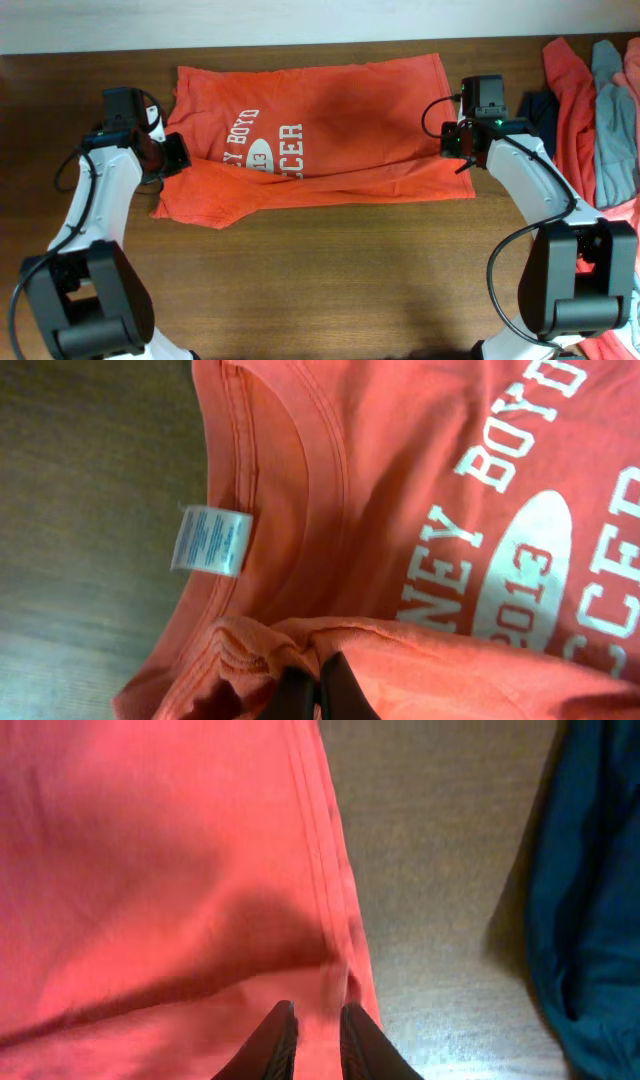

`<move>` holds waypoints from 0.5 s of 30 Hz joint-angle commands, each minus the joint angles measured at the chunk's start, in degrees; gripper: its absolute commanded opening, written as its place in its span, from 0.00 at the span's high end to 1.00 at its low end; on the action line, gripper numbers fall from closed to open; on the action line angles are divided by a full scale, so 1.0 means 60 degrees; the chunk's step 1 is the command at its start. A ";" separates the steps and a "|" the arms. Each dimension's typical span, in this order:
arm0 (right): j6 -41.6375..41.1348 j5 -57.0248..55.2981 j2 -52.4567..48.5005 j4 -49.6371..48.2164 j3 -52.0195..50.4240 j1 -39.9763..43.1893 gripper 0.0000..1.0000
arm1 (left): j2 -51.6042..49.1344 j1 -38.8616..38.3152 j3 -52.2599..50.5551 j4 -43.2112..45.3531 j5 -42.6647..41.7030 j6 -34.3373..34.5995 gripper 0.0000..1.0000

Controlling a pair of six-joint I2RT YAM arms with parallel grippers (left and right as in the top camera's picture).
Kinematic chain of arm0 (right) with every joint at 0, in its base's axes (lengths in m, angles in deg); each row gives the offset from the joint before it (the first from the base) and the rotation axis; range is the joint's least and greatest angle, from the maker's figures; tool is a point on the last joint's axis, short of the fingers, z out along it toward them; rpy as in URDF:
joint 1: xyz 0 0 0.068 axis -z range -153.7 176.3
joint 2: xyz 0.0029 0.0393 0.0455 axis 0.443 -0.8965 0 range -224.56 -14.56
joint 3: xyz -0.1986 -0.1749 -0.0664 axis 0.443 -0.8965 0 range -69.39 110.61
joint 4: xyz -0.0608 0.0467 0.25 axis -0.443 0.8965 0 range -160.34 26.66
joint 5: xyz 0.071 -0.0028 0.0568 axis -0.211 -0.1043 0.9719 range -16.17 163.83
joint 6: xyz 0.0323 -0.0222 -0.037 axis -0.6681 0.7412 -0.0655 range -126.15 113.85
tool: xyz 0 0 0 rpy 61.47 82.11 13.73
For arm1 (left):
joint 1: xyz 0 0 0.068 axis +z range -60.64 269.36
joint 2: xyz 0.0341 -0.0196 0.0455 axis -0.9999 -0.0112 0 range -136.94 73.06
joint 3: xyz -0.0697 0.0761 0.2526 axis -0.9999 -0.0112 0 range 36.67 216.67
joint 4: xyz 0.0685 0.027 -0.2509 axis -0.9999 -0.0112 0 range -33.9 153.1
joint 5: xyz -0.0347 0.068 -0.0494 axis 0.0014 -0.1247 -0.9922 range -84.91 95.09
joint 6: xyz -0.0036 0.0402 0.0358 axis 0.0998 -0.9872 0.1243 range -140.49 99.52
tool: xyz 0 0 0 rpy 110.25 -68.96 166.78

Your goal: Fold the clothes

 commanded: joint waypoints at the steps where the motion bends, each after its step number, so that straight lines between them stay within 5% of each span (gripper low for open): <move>1: -0.0036 -0.0197 -0.0051 -0.0331 0.0007 0.0091 0.80 | -0.0375 0.0000 -0.0011 0.0404 -0.0106 0.0084 1.00; 10: -0.0036 -0.0197 -0.0433 -0.0459 0.0007 0.0091 0.83 | -0.0463 0.0000 -0.0011 0.1395 -0.0098 0.0084 1.00; 12: -0.0033 -0.0237 -0.0474 -0.0324 0.0007 0.0098 0.68 | -0.0463 0.0000 -0.0011 0.1388 -0.0102 0.0084 0.99; 15: -0.0044 -0.0240 -0.0481 0.0066 0.0004 0.0208 0.65 | -0.0466 -0.0004 -0.0011 0.1326 -0.0102 0.0084 0.99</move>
